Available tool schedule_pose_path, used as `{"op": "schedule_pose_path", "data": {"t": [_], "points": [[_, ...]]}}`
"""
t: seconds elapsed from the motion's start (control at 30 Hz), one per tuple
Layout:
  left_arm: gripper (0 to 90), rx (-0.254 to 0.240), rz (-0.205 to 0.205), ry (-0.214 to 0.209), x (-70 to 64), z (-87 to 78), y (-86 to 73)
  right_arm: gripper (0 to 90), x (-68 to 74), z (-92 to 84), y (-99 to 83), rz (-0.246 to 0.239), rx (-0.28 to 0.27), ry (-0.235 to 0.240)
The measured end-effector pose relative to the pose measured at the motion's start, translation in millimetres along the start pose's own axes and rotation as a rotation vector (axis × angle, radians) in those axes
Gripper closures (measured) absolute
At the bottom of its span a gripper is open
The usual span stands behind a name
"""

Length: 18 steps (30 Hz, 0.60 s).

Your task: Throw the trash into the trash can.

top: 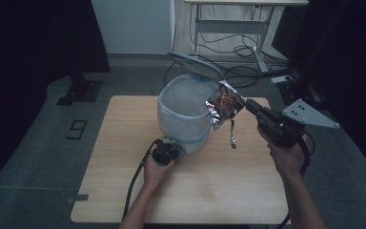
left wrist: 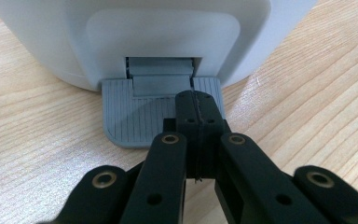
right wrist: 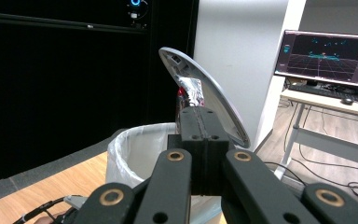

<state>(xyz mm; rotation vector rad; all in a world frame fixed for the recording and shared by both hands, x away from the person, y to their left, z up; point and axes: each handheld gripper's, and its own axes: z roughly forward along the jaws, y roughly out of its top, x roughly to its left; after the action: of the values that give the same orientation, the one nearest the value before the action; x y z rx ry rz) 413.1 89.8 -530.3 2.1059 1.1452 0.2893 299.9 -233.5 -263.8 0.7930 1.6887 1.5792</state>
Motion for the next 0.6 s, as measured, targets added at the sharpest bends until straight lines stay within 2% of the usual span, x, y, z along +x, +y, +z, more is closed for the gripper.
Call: {"op": "schedule_pose_path", "data": {"t": [0.6], "points": [[90.0, 0.001, 0.002, -0.004, 1.1, -0.3, -0.1, 90.0, 4.1, 20.4, 2.8, 0.004, 0.002, 0.013]]}}
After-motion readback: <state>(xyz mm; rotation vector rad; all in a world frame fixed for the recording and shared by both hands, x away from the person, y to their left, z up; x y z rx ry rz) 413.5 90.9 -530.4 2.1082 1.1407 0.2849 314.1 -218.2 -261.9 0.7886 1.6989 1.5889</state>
